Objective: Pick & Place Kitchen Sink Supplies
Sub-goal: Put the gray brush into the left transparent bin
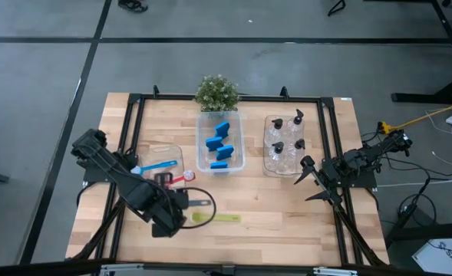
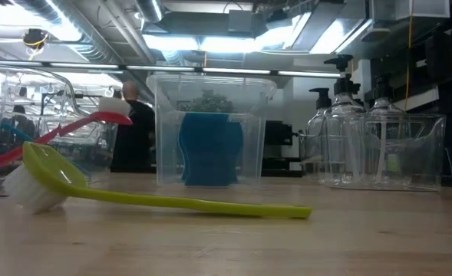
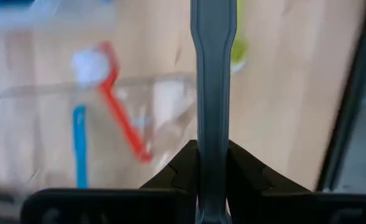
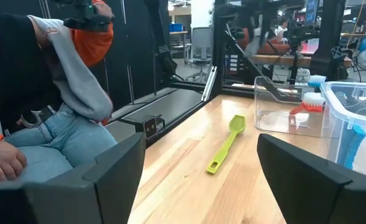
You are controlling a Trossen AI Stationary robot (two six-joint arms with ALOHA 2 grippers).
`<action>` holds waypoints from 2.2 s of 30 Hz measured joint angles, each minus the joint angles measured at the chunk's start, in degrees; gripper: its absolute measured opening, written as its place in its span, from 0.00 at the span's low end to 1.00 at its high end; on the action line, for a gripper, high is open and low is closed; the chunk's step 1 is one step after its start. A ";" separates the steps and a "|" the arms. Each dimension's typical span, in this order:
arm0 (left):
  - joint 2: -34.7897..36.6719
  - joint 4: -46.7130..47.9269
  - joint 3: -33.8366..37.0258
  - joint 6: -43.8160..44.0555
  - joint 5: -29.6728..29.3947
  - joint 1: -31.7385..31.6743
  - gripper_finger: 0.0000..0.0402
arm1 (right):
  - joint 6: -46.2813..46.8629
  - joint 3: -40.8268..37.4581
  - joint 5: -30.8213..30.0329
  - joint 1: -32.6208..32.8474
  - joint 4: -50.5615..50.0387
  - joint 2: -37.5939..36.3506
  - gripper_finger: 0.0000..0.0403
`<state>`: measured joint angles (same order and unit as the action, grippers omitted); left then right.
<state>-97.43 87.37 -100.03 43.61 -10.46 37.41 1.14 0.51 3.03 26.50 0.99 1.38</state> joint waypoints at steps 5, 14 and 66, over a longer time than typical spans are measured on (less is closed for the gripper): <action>0.56 2.17 1.29 0.97 2.73 -0.37 0.11 | 0.00 0.00 0.01 -0.01 0.00 -0.01 0.77; 5.15 2.60 11.65 3.41 7.64 -2.10 0.11 | 0.07 0.00 0.01 -0.02 0.00 0.00 0.77; 14.89 -12.63 40.59 -2.19 13.07 -7.67 0.12 | 0.05 0.00 0.00 0.00 0.00 -0.01 0.77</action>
<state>-82.54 74.74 -59.44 41.41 2.61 29.74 1.19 0.51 3.03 26.50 0.99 1.37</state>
